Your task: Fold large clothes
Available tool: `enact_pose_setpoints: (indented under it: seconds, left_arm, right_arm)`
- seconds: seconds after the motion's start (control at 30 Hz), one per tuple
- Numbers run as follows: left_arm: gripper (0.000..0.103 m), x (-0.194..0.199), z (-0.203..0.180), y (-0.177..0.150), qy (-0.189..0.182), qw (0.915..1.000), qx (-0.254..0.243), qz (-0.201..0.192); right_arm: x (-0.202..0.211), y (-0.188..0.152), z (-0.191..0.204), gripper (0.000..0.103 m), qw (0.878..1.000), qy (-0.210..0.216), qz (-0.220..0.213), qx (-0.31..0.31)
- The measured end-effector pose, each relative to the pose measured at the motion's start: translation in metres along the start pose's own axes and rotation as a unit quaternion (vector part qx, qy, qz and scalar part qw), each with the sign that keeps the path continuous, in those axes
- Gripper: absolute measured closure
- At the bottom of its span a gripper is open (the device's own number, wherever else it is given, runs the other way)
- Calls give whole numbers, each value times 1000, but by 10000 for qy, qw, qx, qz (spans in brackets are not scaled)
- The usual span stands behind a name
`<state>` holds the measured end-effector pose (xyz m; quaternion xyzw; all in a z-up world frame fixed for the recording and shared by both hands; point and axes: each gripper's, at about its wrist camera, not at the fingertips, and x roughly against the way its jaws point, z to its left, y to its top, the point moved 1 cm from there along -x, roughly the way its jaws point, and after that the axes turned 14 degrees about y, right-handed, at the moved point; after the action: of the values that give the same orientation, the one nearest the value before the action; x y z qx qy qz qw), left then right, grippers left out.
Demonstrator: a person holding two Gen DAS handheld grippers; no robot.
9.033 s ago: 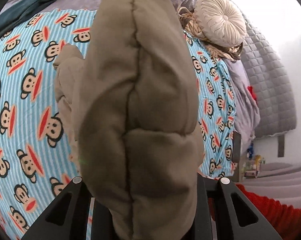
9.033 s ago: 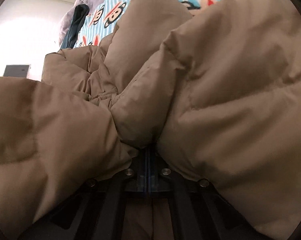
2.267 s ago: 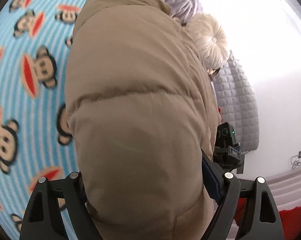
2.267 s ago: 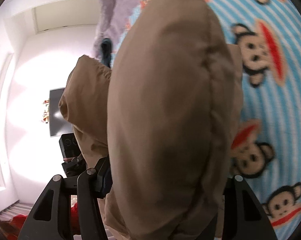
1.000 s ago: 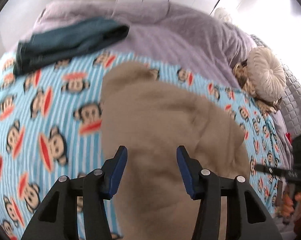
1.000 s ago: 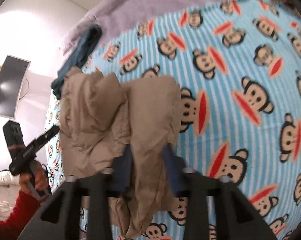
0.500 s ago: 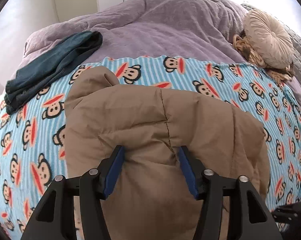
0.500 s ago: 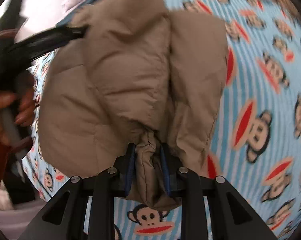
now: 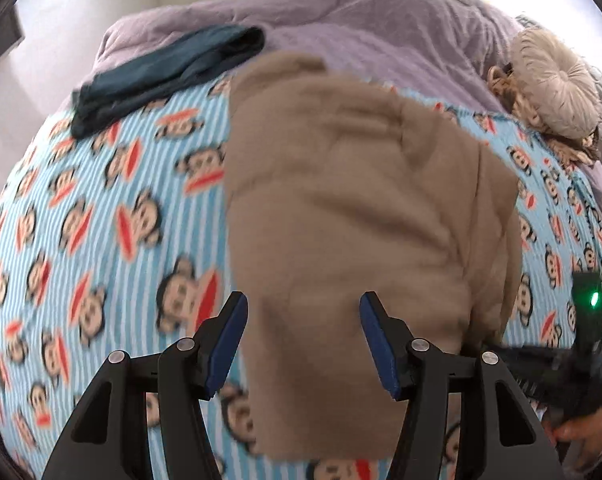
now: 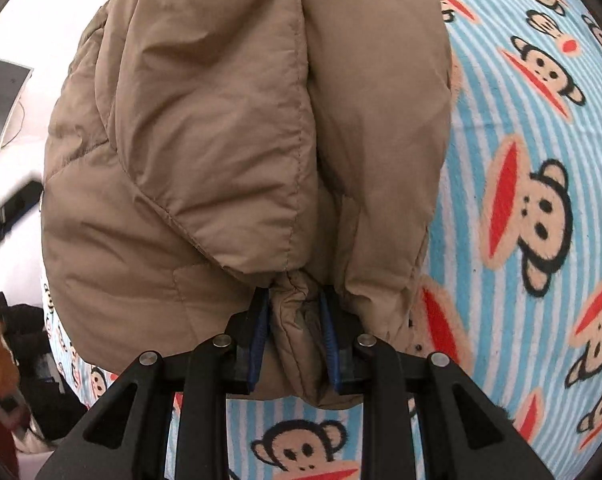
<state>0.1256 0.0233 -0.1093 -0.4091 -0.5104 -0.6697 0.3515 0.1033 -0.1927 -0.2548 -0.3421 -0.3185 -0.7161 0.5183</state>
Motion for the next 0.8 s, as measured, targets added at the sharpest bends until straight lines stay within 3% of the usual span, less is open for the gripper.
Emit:
enact_pose_setpoints:
  seconds: [0.17, 0.23, 0.27, 0.4, 0.63, 0.8]
  left_arm:
    - [43, 2, 2, -28, -12, 9998, 77, 166]
    - [29, 0, -1, -34, 101, 9998, -6, 171]
    - [27, -1, -1, -37, 158, 9998, -11, 150]
    - [27, -6, 0, -42, 67, 9996, 80, 264]
    - [27, -7, -1, -41, 47, 9995, 81, 293]
    - [27, -7, 0, -41, 31, 9994, 107, 318]
  right_arm:
    - [17, -12, 15, 74, 9999, -50, 59, -145]
    - [24, -16, 18, 73, 9998, -97, 62, -132]
    - [29, -18, 20, 72, 9998, -124, 59, -124]
    - [43, -25, 27, 69, 9997, -221, 34, -121]
    - [69, -33, 36, 50, 9997, -50, -241, -86]
    - [77, -35, 34, 50, 9996, -84, -234, -115]
